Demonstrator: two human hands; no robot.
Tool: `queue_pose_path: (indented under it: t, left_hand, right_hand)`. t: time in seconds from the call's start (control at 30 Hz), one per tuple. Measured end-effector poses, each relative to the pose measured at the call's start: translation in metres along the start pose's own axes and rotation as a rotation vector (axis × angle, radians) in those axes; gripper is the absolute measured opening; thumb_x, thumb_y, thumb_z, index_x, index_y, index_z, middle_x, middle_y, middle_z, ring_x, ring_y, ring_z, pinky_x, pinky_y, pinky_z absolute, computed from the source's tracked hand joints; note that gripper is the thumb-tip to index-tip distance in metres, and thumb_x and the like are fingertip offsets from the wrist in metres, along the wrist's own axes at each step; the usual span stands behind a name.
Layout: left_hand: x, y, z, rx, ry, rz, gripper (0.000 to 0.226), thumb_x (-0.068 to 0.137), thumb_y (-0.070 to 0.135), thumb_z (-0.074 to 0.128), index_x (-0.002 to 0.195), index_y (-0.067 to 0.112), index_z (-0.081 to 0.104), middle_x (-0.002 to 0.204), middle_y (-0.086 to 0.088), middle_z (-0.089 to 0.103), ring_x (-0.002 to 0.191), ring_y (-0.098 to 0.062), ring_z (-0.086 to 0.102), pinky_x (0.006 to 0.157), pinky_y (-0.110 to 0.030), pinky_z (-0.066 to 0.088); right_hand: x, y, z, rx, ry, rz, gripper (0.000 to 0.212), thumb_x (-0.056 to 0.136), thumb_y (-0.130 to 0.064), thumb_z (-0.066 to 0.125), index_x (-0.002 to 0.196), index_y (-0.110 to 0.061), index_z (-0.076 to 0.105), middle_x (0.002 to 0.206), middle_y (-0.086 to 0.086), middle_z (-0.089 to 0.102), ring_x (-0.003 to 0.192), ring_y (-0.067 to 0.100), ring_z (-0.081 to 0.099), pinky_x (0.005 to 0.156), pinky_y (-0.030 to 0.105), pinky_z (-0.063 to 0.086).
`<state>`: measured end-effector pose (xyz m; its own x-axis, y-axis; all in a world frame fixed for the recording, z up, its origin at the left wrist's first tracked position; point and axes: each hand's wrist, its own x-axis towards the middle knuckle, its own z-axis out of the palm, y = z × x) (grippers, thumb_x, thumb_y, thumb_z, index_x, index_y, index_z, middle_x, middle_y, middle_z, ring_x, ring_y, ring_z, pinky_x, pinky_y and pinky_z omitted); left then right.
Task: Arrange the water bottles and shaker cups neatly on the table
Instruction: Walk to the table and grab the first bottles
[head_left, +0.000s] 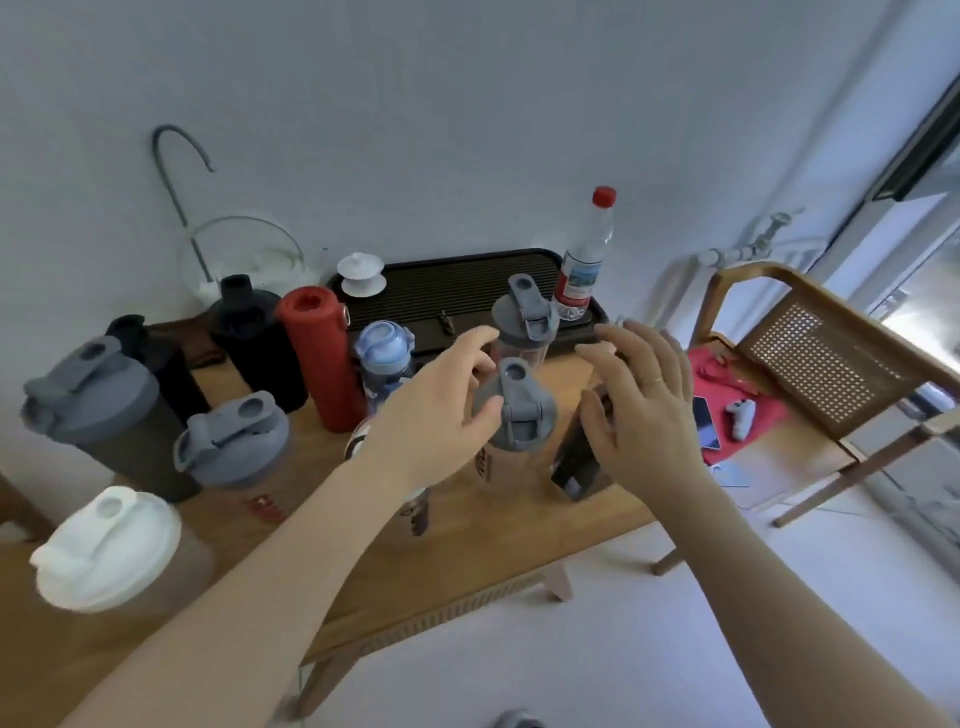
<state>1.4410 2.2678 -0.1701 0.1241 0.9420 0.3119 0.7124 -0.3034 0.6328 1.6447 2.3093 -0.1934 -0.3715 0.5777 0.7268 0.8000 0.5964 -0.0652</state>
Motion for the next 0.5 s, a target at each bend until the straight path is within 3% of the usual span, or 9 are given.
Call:
queue_pose_path:
  t: [0.1,0.23,0.33,0.4,0.5]
  left_hand:
    - [0.0,0.003,0.015,0.062,0.056,-0.051,0.024,0.089,0.027,0.055,0.11,0.017,0.05,0.085,0.017,0.046,0.072,-0.006,0.05,0.065,-0.025,0.039]
    - [0.0,0.005,0.035,0.083,0.066,-0.086,0.035,0.087,0.026,0.057,0.119,0.014,0.05,0.115,0.001,0.052,0.105,-0.014,0.05,0.081,-0.021,0.036]
    - [-0.001,0.008,0.05,0.133,0.022,-0.083,0.035,0.086,0.025,0.058,0.118,0.012,0.051,0.12,-0.002,0.051,0.112,-0.018,0.047,0.087,-0.022,0.035]
    - [0.002,0.011,0.061,0.159,0.021,-0.068,0.036,0.085,0.024,0.059,0.118,0.012,0.051,0.122,-0.002,0.051,0.115,-0.018,0.045,0.091,-0.019,0.03]
    - [0.015,0.02,0.073,0.124,0.118,-0.084,0.04,0.081,0.027,0.054,0.118,0.012,0.053,0.123,-0.001,0.053,0.117,-0.01,0.042,0.095,-0.009,0.023]
  right_hand:
    - [-0.009,0.012,-0.01,0.151,0.022,0.323,0.045,0.08,-0.026,0.05,0.123,-0.013,0.044,0.139,0.014,0.042,0.132,0.029,0.029,0.111,0.042,0.023]
    - [-0.023,0.048,-0.008,0.488,-0.047,0.679,0.078,0.071,-0.046,0.059,0.137,-0.014,0.031,0.148,0.008,0.027,0.137,0.023,0.027,0.109,0.029,0.025]
    - [-0.035,0.067,0.006,0.937,-0.225,0.914,0.1,0.069,-0.024,0.079,0.144,-0.028,0.013,0.152,0.004,0.022,0.136,0.02,0.031,0.108,0.036,0.035]
    - [-0.042,0.076,0.018,1.042,-0.368,0.905,0.104,0.065,-0.015,0.082,0.144,-0.028,0.015,0.148,0.005,0.032,0.131,0.019,0.039,0.101,0.029,0.042]
    - [-0.047,0.091,0.029,0.989,-0.492,0.786,0.087,0.064,-0.01,0.083,0.134,-0.023,0.032,0.128,0.001,0.053,0.118,0.015,0.052,0.101,0.032,0.045]
